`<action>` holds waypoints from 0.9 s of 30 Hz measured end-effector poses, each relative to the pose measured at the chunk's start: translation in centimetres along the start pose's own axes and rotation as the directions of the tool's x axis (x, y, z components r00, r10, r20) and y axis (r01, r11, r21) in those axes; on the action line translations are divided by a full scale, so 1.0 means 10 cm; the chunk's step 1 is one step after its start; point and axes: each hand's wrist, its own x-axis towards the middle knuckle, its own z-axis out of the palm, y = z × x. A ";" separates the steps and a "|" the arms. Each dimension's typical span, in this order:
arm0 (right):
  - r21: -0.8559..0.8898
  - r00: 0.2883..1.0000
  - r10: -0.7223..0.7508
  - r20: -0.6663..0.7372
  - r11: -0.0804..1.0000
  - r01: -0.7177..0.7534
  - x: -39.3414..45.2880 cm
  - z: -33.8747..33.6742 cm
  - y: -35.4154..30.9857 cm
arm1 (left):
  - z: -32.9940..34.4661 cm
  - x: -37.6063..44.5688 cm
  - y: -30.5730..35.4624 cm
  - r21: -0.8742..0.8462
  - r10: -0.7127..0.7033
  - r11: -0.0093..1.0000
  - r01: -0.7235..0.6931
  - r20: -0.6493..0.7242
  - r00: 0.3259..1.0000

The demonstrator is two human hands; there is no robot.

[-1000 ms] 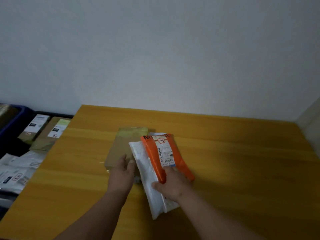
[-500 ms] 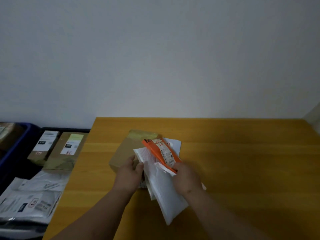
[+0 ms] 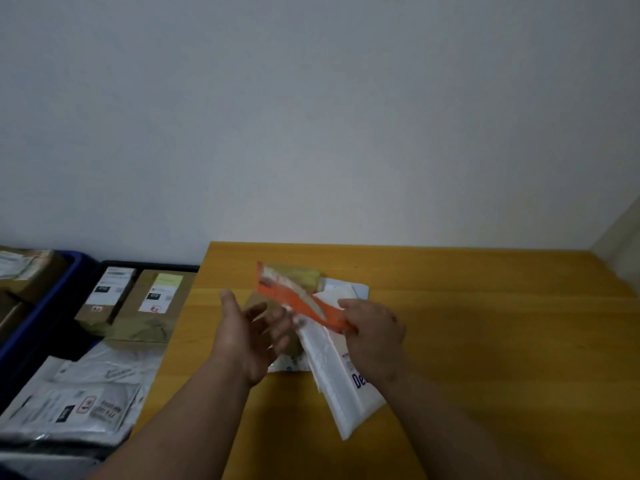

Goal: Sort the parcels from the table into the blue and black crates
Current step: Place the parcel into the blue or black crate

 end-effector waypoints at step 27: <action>0.736 0.848 0.488 0.206 0.494 -0.463 -0.25 0.88 -1.92 | -1.90 -0.31 1.04 0.013 0.077 0.997 -0.080 0.165 0.983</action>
